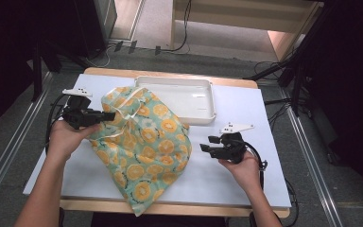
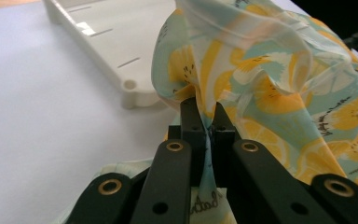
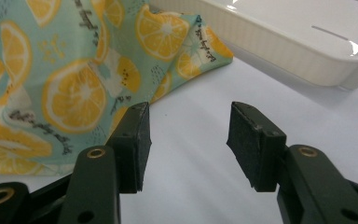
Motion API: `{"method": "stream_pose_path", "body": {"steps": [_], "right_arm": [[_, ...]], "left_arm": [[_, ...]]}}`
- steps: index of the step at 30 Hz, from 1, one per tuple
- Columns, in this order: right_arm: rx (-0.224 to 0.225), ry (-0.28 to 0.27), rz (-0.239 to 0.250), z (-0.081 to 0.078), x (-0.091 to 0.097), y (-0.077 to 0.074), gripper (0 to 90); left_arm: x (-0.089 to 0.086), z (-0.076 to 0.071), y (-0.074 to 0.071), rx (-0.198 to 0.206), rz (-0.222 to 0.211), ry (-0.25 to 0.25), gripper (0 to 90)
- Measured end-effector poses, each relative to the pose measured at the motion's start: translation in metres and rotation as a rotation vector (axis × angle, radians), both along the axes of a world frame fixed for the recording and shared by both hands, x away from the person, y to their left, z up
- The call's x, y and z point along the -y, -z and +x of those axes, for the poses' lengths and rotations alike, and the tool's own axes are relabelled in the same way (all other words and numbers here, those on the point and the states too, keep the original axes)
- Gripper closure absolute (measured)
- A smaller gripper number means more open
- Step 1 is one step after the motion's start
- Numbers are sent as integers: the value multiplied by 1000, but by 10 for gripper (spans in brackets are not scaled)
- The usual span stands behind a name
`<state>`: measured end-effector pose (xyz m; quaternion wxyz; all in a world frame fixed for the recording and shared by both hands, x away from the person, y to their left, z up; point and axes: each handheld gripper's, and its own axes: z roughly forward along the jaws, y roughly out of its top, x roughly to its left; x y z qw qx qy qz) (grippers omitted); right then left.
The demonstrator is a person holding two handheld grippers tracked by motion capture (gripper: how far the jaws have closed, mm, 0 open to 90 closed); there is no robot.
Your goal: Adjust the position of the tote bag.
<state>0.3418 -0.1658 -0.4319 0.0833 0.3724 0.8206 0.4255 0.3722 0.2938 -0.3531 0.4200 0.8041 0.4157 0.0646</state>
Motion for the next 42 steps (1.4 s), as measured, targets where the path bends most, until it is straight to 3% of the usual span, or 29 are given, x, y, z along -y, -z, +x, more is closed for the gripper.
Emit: {"method": "stream_pose_path", "body": {"steps": [14,26,34,38,42], "right_arm": [[12,24,76,-2,10,-18,508],[52,38,104,-7,15,-26,516],[77,36,62,-13,11,-36,515],[85,40,31,-17,9,-39,514],[87,41,29,-21,10,-41,514]], "left_arm": [[32,-17,-11,-3,-24,76,895],[68,-27,-14,12,1,167,894],[89,-30,-14,2,-23,220,894],[102,-28,-11,-24,-32,232,893],[115,-26,-9,-29,-37,261,891]]}}
